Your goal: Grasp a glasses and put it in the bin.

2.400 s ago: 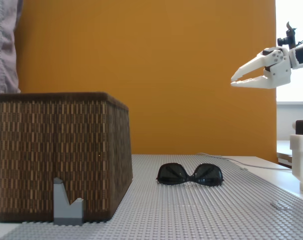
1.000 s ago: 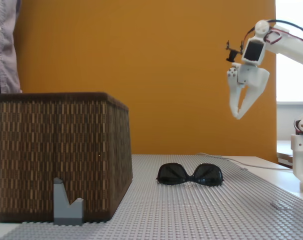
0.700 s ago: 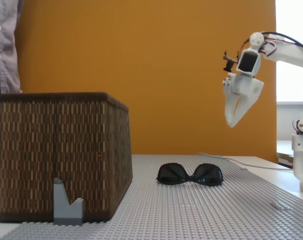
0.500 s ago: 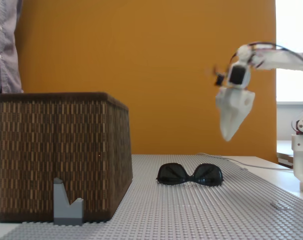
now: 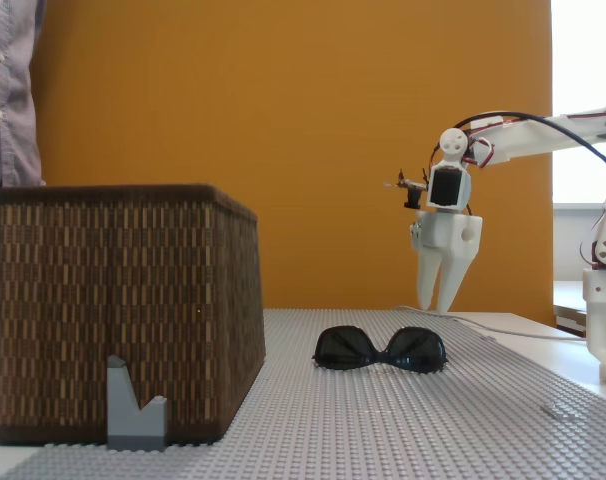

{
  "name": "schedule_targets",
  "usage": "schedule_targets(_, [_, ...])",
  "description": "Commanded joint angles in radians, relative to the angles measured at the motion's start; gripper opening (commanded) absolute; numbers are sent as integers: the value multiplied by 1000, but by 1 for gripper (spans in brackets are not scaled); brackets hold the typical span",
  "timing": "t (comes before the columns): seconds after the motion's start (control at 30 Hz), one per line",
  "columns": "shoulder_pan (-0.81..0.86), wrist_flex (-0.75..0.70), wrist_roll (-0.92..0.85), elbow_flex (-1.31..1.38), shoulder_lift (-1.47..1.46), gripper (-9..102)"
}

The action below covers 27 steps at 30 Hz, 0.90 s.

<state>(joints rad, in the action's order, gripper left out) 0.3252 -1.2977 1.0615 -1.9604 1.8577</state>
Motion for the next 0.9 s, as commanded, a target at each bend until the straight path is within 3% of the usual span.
schedule_targets(0.0, [-9, -5, 18, 11, -15, 25])
schedule_targets(0.17, [-35, -26, 40, 23, -58, 32])
schedule_targets(0.47, [-97, -25, 51, 57, -158, 32])
schedule_targets(0.67, [-109, -23, 40, 84, -216, 23])
schedule_targets(0.87, [-101, 8, 5, 104, -261, 0])
